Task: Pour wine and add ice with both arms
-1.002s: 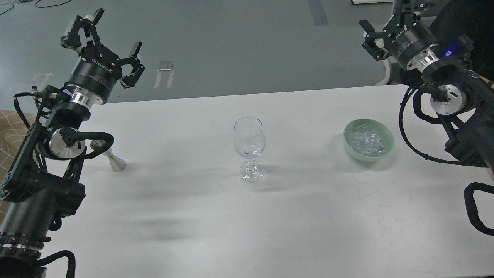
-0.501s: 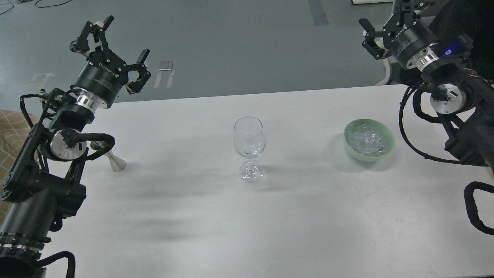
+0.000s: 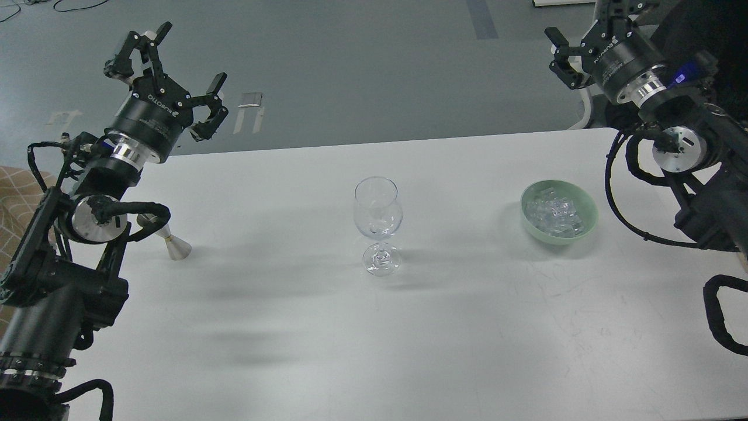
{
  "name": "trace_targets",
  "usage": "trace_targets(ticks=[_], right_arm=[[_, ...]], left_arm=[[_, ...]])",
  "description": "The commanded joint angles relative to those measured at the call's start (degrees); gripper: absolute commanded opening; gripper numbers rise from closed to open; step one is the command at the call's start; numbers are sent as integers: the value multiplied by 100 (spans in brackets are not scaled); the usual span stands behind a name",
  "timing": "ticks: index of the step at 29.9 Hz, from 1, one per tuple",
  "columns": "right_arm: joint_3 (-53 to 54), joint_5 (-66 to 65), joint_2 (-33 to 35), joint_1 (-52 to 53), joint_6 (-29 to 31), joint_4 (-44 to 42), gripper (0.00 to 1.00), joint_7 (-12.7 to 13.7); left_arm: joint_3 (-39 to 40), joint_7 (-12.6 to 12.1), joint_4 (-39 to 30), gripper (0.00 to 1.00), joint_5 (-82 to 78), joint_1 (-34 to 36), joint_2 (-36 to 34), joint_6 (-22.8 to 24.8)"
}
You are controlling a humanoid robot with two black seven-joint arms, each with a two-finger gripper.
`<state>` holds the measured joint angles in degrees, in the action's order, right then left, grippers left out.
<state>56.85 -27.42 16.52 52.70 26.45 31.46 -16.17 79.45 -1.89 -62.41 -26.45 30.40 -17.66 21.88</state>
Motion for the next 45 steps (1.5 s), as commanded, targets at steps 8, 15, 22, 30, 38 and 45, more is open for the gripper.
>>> trace_targets(ticks=[8,15,22,30,38,45], right_arm=[[-7,0,0,-5,0,9,100,8],[-7,0,0,-5,0,9,100,0],[-7,0,0,-5,0,18,100,8],[-7,0,0,-5,0,26,100,8],[-7,0,9,-5,0,26,100,17],[-7,0,9,-5,0,26,100,17]], left_arm=[[-61,-57,-8,98,8,-8,34,-52],[-87,-40,-25,98,0,-25,52,-52],[-61,-31,-60,98,0,-131,60,-52],[-26,-40,-69,98,0,-131,60,-52],[158,-101,-446,97,412,-499,-10,-368],[729,-830,-1272,97,562,-1288,17,-870]])
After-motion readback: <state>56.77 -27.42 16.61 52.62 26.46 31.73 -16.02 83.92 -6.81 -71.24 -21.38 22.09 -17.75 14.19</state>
